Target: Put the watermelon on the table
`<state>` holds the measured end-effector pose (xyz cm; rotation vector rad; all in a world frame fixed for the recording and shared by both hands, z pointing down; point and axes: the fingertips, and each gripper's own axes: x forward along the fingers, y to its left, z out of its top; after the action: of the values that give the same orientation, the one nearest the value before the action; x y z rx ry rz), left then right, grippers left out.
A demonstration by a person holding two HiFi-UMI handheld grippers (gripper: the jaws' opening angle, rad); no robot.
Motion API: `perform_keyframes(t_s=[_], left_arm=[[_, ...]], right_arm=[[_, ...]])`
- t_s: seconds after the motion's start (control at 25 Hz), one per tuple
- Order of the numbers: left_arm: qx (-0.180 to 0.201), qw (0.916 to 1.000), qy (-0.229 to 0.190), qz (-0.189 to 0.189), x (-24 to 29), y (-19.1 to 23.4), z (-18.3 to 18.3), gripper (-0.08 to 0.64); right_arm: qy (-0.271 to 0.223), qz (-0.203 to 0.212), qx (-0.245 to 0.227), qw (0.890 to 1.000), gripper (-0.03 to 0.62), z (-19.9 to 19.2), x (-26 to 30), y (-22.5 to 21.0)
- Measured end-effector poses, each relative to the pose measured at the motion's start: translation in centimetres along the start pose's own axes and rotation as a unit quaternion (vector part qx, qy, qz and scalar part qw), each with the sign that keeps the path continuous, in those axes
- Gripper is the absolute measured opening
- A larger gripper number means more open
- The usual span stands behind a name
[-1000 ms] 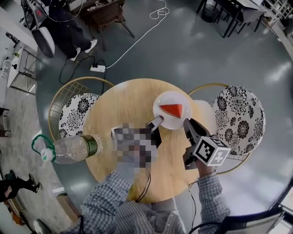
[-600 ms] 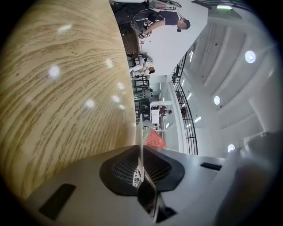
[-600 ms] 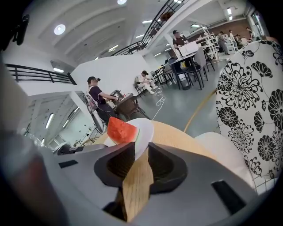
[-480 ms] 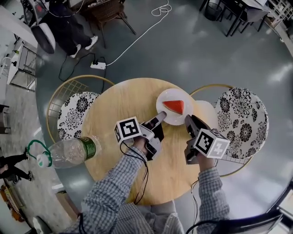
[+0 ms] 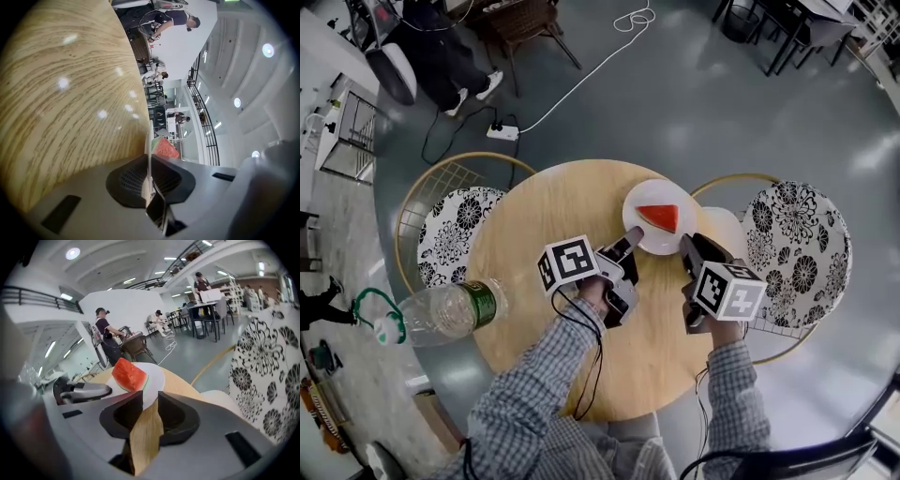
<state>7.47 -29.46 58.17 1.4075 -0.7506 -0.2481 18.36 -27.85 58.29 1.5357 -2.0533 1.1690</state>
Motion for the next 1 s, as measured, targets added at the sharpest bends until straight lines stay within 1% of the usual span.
perform_keyframes(t_s=[0.04, 0.08, 0.12, 0.2, 0.28, 0.32, 0.4, 0.44, 0.6, 0.64, 0.68, 0.72, 0.76, 0.88, 1.0], left_arm=[[0.001, 1.0, 0.0, 0.004, 0.0, 0.1, 0.0, 0.028], [0.002, 1.0, 0.0, 0.007, 0.0, 0.2, -0.1, 0.026], [0.003, 0.9999, 0.0, 0.01, 0.0, 0.2, -0.1, 0.025], [0.002, 0.9999, -0.001, 0.012, 0.1, 0.3, 0.0, 0.025], [0.001, 0.9999, -0.002, 0.013, 0.1, 0.2, 0.0, 0.025], [0.001, 0.9999, -0.002, 0.014, 0.1, 0.3, 0.0, 0.025], [0.0, 0.9999, -0.003, 0.014, 0.1, 0.3, 0.0, 0.025], [0.001, 0.9999, -0.003, 0.015, 0.2, 0.3, 0.0, 0.023], [0.003, 0.9998, -0.003, 0.02, 0.2, 0.4, 0.0, 0.023], [0.003, 0.9998, -0.004, 0.021, 0.2, 0.4, 0.0, 0.023], [0.003, 0.9998, -0.004, 0.021, 0.2, 0.4, 0.0, 0.023], [0.004, 0.9998, -0.004, 0.021, 0.2, 0.4, 0.0, 0.023], [0.006, 0.9998, -0.004, 0.02, 0.2, 0.4, 0.0, 0.023], [0.025, 0.9994, 0.0, 0.023, 0.1, 0.1, 0.1, 0.023], [0.054, 0.9978, 0.015, 0.033, 0.1, -0.4, 0.1, 0.023]], right_arm=[[0.003, -0.009, -0.043, 0.999, 0.098, 0.0, -0.1, 0.1], [0.005, -0.02, -0.09, 0.996, 0.098, -0.1, -0.2, 0.2], [0.006, -0.032, -0.135, 0.99, 0.098, 0.0, -0.3, 0.4], [0.003, -0.049, -0.218, 0.975, 0.098, 0.3, -0.8, 1.2], [-0.001, -0.05, -0.296, 0.954, 0.098, 0.3, -1.4, 2.7], [0.0, -0.045, -0.341, 0.939, 0.098, 0.0, -1.7, 3.6], [0.007, -0.032, -0.429, 0.903, 0.098, -1.1, -2.0, 5.3], [0.011, -0.025, -0.465, 0.885, 0.098, -1.7, -2.1, 6.0], [0.037, -0.01, -0.569, 0.822, 0.098, -3.9, -1.2, 7.9], [0.043, -0.011, -0.588, 0.807, 0.098, -4.2, -0.8, 8.1], [0.046, -0.013, -0.602, 0.797, 0.098, -4.4, -0.5, 8.1], [0.047, -0.015, -0.609, 0.792, 0.095, -4.5, -0.2, 8.2], [0.047, -0.014, -0.61, 0.791, 0.045, -4.5, -0.1, 8.2], [0.049, -0.003, -0.599, 0.799, 0.032, -4.4, -0.1, 8.4], [0.057, 0.0, -0.592, 0.804, 0.031, -4.3, -0.2, 8.5]])
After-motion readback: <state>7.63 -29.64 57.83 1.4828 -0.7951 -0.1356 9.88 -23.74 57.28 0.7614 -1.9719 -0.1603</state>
